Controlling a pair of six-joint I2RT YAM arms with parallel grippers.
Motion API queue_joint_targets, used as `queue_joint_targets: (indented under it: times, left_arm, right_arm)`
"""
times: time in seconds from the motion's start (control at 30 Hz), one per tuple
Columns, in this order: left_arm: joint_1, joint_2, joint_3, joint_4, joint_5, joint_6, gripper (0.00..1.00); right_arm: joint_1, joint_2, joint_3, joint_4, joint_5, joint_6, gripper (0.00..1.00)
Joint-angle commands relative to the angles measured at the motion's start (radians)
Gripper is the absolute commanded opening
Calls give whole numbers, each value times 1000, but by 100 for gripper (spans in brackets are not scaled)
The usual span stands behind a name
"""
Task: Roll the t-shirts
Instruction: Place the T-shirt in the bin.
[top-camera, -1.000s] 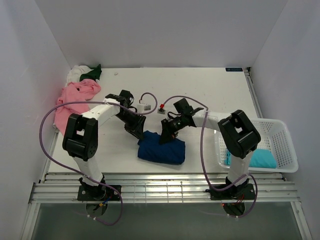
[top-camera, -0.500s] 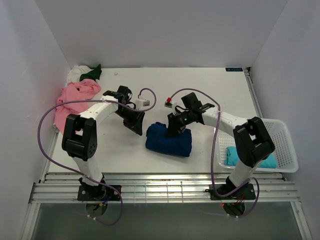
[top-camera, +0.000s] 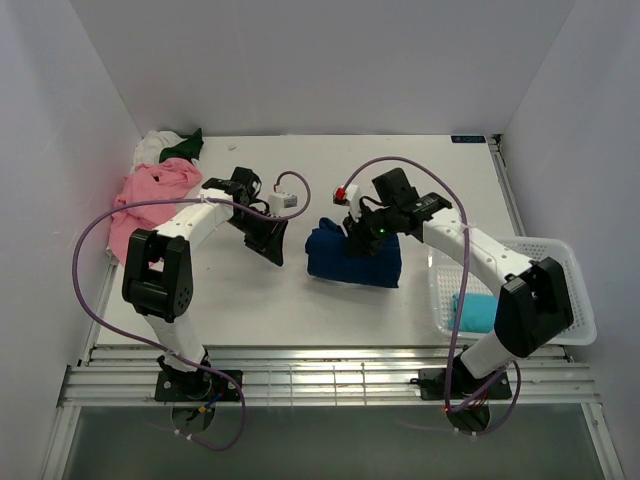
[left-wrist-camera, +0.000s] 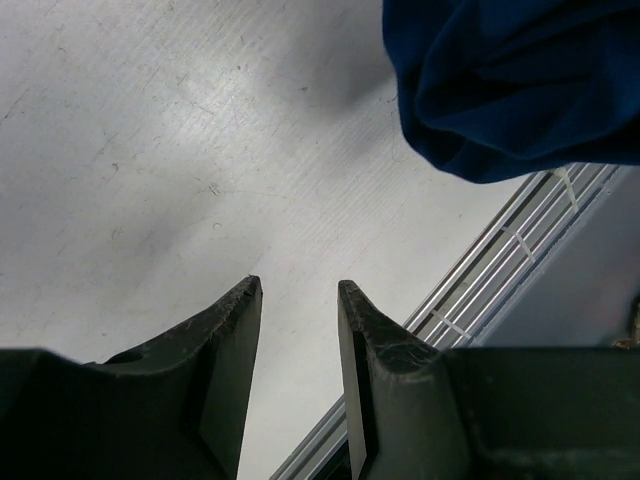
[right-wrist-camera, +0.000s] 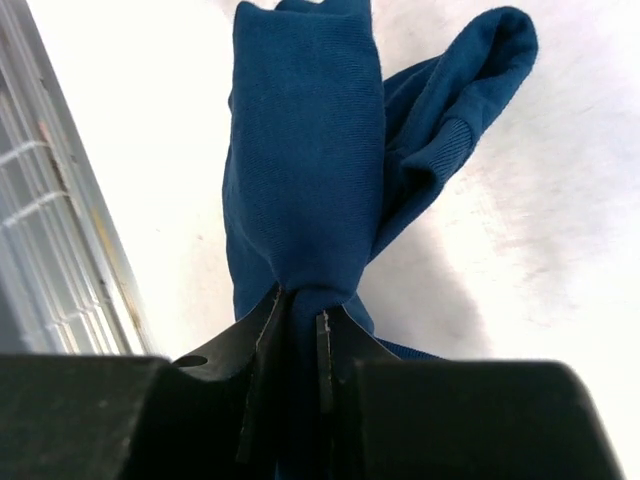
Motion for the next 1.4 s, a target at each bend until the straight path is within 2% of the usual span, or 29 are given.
queue_joint_targets:
  times: [0.0, 0.13, 0.43, 0.8, 0.93, 1.13, 1.37]
  left_arm:
    - [4, -52, 13, -2, 16, 14, 47]
    - [7, -52, 18, 1, 13, 17, 47]
    - [10, -38, 19, 13, 13, 15, 47]
    - [17, -29, 19, 22, 16, 31, 47]
    - [19, -29, 10, 25, 24, 37, 47]
    - [24, -29, 7, 31, 38, 43, 47]
    - [33, -32, -5, 38, 38, 64, 47]
  right_arm:
    - [-2, -70, 75, -35, 50, -152, 8]
    - [-2, -111, 113, -76, 140, -264, 8]
    - [-23, -326, 80, -133, 365, -517, 8]
    - [-241, -481, 37, -383, 340, -682, 8]
    - [-359, -539, -34, -466, 339, -747, 8]
    - [-479, -582, -111, -487, 317, -774, 8]
    - [-509, -547, -118, -503, 359, -817, 8]
